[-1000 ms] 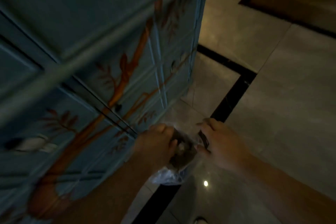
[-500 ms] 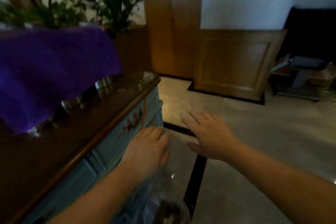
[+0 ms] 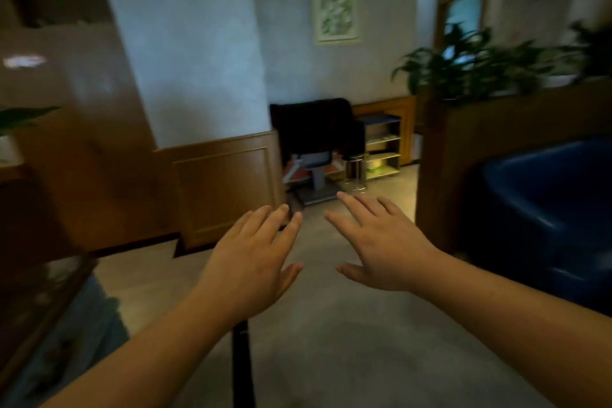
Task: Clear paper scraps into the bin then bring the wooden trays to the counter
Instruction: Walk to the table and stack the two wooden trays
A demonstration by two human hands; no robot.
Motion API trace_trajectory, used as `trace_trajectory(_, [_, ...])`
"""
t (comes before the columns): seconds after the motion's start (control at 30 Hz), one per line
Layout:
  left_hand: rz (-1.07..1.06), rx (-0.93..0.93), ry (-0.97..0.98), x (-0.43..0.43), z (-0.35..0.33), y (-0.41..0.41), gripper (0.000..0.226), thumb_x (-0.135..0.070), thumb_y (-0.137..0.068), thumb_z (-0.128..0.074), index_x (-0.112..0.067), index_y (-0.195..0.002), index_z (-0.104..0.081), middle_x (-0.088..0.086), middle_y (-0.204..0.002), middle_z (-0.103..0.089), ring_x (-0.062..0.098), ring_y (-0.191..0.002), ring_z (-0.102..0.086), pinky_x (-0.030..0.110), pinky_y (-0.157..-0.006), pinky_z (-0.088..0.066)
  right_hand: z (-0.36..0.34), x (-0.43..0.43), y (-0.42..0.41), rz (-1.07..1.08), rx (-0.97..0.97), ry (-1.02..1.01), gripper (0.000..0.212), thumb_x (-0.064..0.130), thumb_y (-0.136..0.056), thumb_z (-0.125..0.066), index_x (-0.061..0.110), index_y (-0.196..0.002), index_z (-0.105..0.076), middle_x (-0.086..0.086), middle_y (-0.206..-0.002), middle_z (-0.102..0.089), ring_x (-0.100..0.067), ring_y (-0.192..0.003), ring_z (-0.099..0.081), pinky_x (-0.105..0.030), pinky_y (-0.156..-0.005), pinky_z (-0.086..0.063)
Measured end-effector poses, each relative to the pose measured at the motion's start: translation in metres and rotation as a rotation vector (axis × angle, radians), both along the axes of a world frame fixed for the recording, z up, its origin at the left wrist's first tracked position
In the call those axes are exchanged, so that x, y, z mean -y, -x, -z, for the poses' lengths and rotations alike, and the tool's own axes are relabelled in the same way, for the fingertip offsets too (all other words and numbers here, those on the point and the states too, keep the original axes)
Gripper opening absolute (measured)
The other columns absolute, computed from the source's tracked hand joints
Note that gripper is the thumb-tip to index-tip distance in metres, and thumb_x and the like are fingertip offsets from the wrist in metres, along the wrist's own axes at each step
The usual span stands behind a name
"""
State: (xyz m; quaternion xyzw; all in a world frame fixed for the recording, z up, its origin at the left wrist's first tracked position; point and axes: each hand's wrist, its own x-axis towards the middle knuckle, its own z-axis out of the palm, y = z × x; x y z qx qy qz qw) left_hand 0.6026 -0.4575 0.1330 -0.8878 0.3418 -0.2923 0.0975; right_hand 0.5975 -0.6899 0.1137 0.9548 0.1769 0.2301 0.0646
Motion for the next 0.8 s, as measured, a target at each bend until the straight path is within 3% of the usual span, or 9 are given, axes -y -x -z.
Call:
trace_trajectory(0.17, [0.271,-0.035,-0.014,0.142,0.003,0.022,0.073,-0.054,-0.088,-0.043,-0.016,-0.146,-0.021,0.012,-0.151,-0.035,0.031,-0.137,-0.032,0.045,-0.111,-0.025,0.002,0.128,0.085,0.244,-0.007,0.05,0.086,0.067,-0.082,-0.05,0.033,-0.148,-0.008,-0.012,-0.16,-0.019,-0.034,-0.144,-0.02,-0.052,-0.113,-0.019])
trace_trajectory(0.33, [0.463,-0.078,0.0,0.297,0.013,0.065,0.074,-0.057,-0.089,-0.04,-0.022,-0.146,-0.009,0.007,-0.156,-0.023,0.029,-0.141,-0.021,0.047,-0.114,-0.018,0.008,0.257,0.17,0.504,-0.029,0.049,0.088,0.069,-0.081,-0.047,0.035,-0.147,0.0,-0.009,-0.162,-0.009,-0.033,-0.146,-0.011,-0.053,-0.114,-0.011])
trace_trajectory(0.5, [0.658,-0.087,-0.025,0.446,0.021,0.11,0.071,-0.055,-0.088,-0.044,-0.023,-0.145,-0.017,0.008,-0.153,-0.032,0.029,-0.138,-0.029,0.046,-0.111,-0.024,0.013,0.377,0.258,0.712,-0.085,0.055,0.085,0.067,-0.086,-0.043,0.029,-0.151,-0.004,-0.013,-0.162,-0.003,-0.033,-0.147,-0.008,-0.054,-0.118,-0.012])
trace_trajectory(0.8, [0.889,-0.13,-0.085,0.666,0.056,0.171,0.07,-0.056,-0.09,-0.039,-0.022,-0.147,-0.015,0.008,-0.155,-0.027,0.029,-0.14,-0.024,0.046,-0.114,-0.022,0.036,0.557,0.372,0.987,-0.163,0.019,0.086,0.071,-0.082,-0.038,0.03,-0.151,-0.004,-0.014,-0.161,-0.009,-0.035,-0.145,-0.013,-0.053,-0.115,-0.017])
